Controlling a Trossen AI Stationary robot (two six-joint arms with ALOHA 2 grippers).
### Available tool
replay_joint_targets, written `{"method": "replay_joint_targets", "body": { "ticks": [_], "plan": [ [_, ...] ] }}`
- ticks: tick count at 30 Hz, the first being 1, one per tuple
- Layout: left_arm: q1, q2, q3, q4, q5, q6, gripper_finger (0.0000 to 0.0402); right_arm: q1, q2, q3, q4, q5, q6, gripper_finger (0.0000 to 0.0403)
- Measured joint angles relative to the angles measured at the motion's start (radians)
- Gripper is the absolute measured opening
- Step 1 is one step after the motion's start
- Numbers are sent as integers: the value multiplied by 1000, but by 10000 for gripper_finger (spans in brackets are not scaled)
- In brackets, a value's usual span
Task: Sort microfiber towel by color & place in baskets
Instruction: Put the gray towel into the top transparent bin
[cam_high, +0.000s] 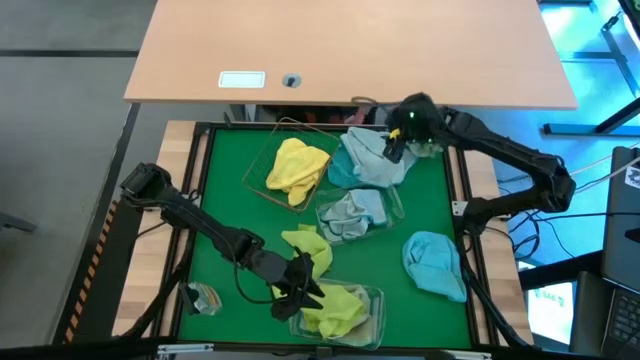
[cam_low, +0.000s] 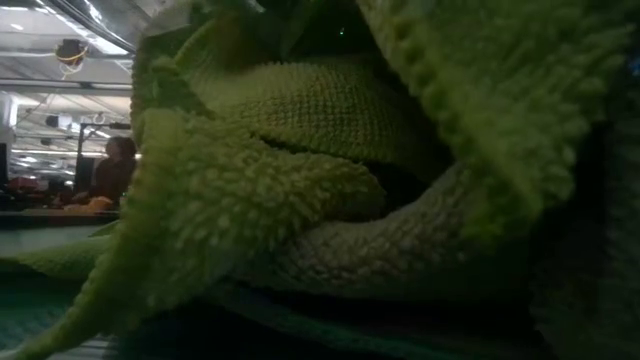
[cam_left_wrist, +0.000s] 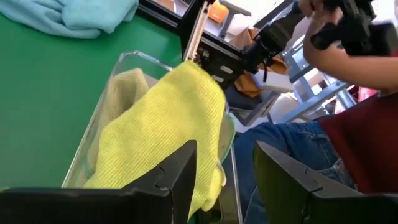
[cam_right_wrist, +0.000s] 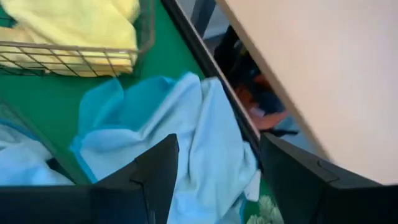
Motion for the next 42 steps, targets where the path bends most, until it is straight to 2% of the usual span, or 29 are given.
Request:
{"method": "replay_joint_targets", "body": {
  "ticks": [5, 8, 17, 25, 42],
  "plan": [
    [14, 0, 0, 1, 0, 7, 151, -159, 36, -33, -26, -219, -47, 225],
    [21, 0, 0, -7, 0, 7, 151, -215, 67, -87, -18, -280, -92, 225],
    [26, 0, 0, -7, 0, 8, 151, -250, 144, -235, 34, -271, -209, 225],
    [26, 0, 0, -7, 0, 8, 151, -249, 158, -326, 225, -271, -211, 225],
    [26, 1, 0, -7, 0, 9, 151, -249, 159, -478, 413, -274, -221, 225]
  ]
}}
